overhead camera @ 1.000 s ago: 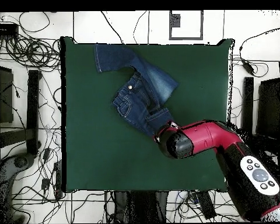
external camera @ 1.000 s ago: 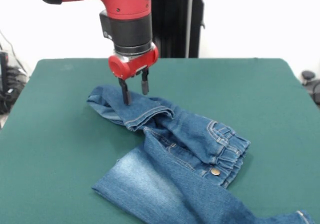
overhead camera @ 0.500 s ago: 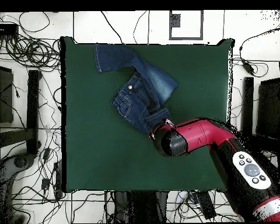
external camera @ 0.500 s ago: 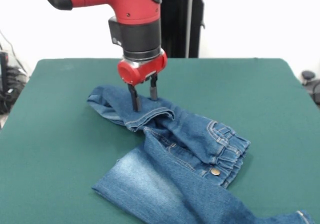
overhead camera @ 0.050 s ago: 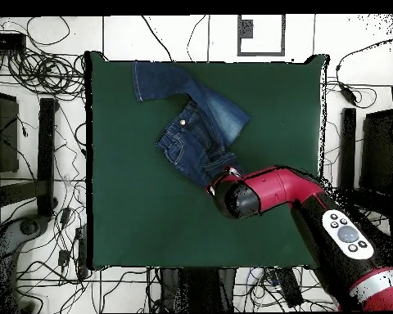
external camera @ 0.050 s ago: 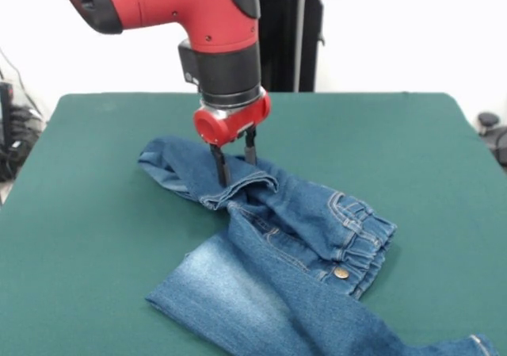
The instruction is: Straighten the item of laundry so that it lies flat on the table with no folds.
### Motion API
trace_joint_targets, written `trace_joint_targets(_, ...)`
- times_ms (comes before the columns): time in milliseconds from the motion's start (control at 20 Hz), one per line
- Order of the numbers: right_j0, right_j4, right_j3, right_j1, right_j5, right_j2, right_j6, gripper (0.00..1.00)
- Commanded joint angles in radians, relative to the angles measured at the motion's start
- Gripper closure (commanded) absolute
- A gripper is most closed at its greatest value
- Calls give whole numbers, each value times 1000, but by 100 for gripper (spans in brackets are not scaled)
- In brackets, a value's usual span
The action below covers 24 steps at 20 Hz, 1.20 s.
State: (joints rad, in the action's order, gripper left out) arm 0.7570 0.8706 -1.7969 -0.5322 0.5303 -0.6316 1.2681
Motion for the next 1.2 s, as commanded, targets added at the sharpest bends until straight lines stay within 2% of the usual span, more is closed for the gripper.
trace_joint_targets(50,-56,41,50,50,-49,32,47,0)
trace_joint_targets(150,-59,37,49,47,-44,35,41,0)
trace_joint_targets(200,-67,43,52,44,-31,39,20,100)
trace_joint_targets(350,-53,17,47,38,-42,36,46,100)
trace_joint_targets(750,-30,-54,3,-36,22,24,50,100)
trace_joint_targets(1100,-18,-111,-70,-164,93,30,27,100)
trace_joint_targets(1200,-10,-109,-88,-204,123,34,-17,100)
